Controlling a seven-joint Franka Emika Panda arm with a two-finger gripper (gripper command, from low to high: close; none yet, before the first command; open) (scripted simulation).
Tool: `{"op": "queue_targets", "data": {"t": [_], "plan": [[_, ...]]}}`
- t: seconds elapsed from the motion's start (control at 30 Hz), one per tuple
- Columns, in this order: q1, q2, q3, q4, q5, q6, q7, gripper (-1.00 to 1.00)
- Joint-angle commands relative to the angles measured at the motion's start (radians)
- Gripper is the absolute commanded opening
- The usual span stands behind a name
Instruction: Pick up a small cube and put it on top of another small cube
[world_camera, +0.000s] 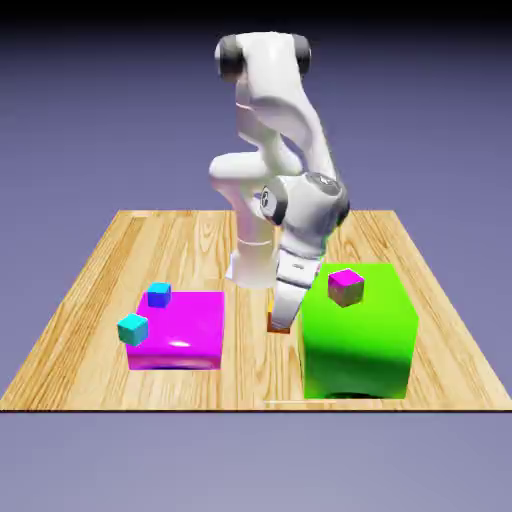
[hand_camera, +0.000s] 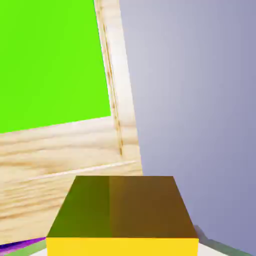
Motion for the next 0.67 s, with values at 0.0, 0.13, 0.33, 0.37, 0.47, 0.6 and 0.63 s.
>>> {"op": "queue_targets", "data": {"t": [0.0,0.13,0.33,0.37,0.47,0.6,0.63], "plan": [[0.019,-0.033,-0.002,0.008,0.01,-0.034,-0.004,-1.0],[0.164,-0.139,-0.029,0.043,0.053,-0.171,-0.038,-1.0],[0.35,-0.158,-0.098,0.091,0.076,-0.324,-0.157,-1.0],[0.35,-0.158,-0.098,0.091,0.076,-0.324,-0.157,-1.0],[0.338,-0.114,-0.112,0.006,0.061,-0.194,-0.144,-1.0],[0.334,-0.098,-0.117,-0.026,0.055,-0.145,-0.14,1.0],[0.338,-0.112,-0.112,0.002,0.06,-0.188,-0.144,1.0]]}}
